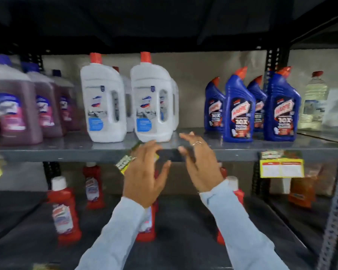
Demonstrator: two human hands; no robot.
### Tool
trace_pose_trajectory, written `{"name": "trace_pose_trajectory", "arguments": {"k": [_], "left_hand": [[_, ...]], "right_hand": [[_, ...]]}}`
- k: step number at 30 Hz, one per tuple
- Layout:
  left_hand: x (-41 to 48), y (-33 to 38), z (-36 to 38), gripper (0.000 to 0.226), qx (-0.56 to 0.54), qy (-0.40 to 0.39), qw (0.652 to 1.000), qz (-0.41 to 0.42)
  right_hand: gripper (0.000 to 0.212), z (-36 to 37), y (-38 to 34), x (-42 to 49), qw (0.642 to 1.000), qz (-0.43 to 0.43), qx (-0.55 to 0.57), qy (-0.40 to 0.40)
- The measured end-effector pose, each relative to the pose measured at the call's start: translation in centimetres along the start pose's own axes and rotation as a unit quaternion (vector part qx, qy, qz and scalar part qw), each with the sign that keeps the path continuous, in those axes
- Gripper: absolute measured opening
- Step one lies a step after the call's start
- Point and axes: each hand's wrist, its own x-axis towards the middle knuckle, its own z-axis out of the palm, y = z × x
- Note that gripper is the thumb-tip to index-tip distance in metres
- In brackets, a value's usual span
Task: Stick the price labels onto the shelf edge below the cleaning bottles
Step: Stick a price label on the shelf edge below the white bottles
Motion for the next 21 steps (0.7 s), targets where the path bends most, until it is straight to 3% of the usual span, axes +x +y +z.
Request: {"name": "trace_pose_trajectory", "arguments": {"k": [3,5,10,14,21], "left_hand": [[-1.6,-4.8,-4.7,0.035,0.079,0.062,0.991,-0.092],[-2.3,-7.5,-6.9,0.036,0.12,0.035,0.984,-0.128],[-2.0,-10.6,-7.1,0.045,0.135,-0.119,0.979,-0.099],[-1.3,-10.5,-6.2,0.028,0.119,-0.092,0.981,-0.126],[-0.3,-10.1,-6.4,0.017,0.055,-0.082,0.979,-0.176]], "right_hand": [[0.044,4.1,-2.4,1.9,0.991,0.033,-0.02,-0.13],[0.043,6.0,-3.8,3.7,0.978,0.076,-0.06,-0.186],[0.031,8.2,-6.7,6.2,0.937,0.099,-0.247,-0.226],[0.026,8.7,-8.5,6.3,0.915,0.115,-0.309,-0.233],[0.019,7.4,-9.9,7.9,0.902,0.161,-0.266,-0.301]]}}
